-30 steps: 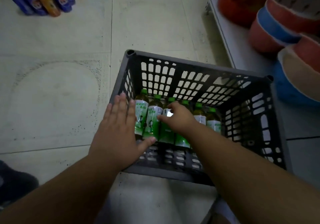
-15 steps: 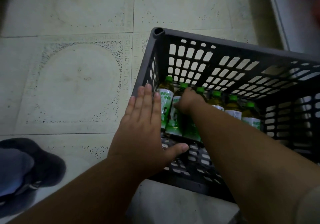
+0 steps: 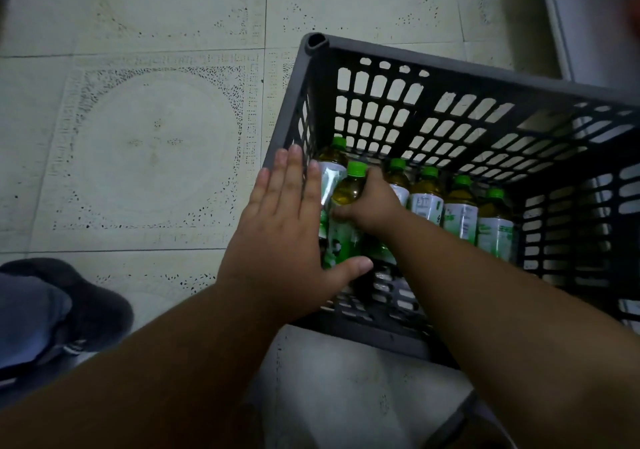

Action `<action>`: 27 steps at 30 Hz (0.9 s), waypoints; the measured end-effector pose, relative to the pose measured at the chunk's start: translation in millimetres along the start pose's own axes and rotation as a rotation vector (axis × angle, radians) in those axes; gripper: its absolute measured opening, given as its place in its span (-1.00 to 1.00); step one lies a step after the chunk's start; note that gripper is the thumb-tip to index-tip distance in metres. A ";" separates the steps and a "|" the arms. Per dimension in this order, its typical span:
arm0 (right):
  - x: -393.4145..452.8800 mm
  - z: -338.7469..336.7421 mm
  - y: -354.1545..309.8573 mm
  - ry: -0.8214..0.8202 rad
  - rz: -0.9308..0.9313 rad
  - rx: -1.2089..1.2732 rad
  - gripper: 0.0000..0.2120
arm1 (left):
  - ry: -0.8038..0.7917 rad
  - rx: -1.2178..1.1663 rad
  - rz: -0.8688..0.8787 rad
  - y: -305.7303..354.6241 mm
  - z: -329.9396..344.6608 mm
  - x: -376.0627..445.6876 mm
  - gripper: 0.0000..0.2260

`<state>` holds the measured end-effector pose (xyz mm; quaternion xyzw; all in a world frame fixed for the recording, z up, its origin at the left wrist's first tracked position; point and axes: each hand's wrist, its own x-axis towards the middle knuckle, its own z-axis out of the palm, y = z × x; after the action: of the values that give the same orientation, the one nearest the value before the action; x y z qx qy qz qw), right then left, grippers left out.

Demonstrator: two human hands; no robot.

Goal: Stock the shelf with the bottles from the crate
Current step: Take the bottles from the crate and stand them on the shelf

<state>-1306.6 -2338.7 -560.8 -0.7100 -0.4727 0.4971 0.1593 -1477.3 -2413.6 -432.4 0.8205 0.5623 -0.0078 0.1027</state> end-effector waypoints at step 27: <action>-391.6 -244.0 -88.9 0.537 -0.571 0.292 -0.55 | 0.064 -0.773 0.047 190.5 -144.9 -95.0 -0.07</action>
<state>-1166.2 -2559.4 -170.5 -0.6247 -0.5167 0.2919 0.5075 -1351.1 -2541.4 -248.0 0.7338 0.5078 0.2327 0.3868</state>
